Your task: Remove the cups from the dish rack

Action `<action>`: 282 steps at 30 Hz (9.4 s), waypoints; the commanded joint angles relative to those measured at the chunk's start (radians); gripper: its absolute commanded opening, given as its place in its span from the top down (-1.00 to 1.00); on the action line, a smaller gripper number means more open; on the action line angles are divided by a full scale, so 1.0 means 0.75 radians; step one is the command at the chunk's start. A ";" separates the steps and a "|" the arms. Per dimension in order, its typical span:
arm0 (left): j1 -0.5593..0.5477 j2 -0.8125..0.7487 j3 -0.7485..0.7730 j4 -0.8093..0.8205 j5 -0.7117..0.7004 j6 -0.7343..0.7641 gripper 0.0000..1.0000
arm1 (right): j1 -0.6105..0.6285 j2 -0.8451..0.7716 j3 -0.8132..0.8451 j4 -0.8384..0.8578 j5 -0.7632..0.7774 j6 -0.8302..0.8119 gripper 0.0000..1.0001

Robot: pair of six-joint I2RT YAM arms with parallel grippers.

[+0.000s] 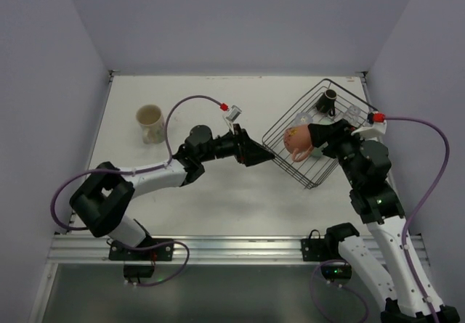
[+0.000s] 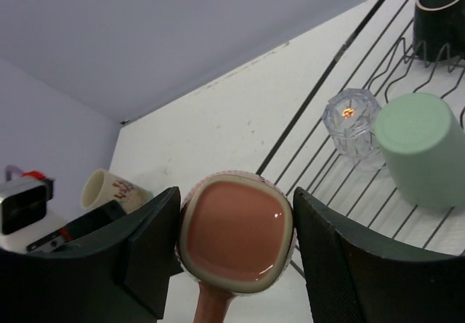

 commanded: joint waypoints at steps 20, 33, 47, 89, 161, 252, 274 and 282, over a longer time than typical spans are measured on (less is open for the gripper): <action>-0.035 0.185 0.251 0.188 -0.067 -0.118 -0.49 | -0.010 -0.039 -0.004 0.185 -0.215 0.134 0.37; -0.045 -0.071 0.169 -0.214 -0.244 -0.126 -0.51 | -0.012 0.012 -0.020 0.271 -0.219 0.181 0.39; -0.058 -0.124 0.017 0.095 -0.213 -0.400 -0.50 | -0.014 0.018 -0.035 0.367 -0.256 0.269 0.38; -0.113 -0.130 0.279 -0.074 -0.423 -0.118 1.00 | -0.012 -0.061 -0.254 0.427 -0.424 0.316 -0.83; 0.497 0.480 1.388 -1.967 -1.025 0.946 -1.00 | -0.012 -0.066 -0.131 -0.056 -0.125 -0.140 -0.98; 0.061 -0.193 0.056 0.050 -0.084 -0.102 -0.75 | -0.106 0.049 -0.298 0.727 -0.845 0.387 0.08; 0.047 -0.293 0.301 -0.383 -0.393 0.242 1.00 | -0.086 0.160 -0.342 0.703 -0.852 0.378 -0.98; 0.049 -0.051 0.969 -1.491 -0.916 0.718 1.00 | -0.088 -0.043 -0.219 0.272 -0.584 0.089 -0.98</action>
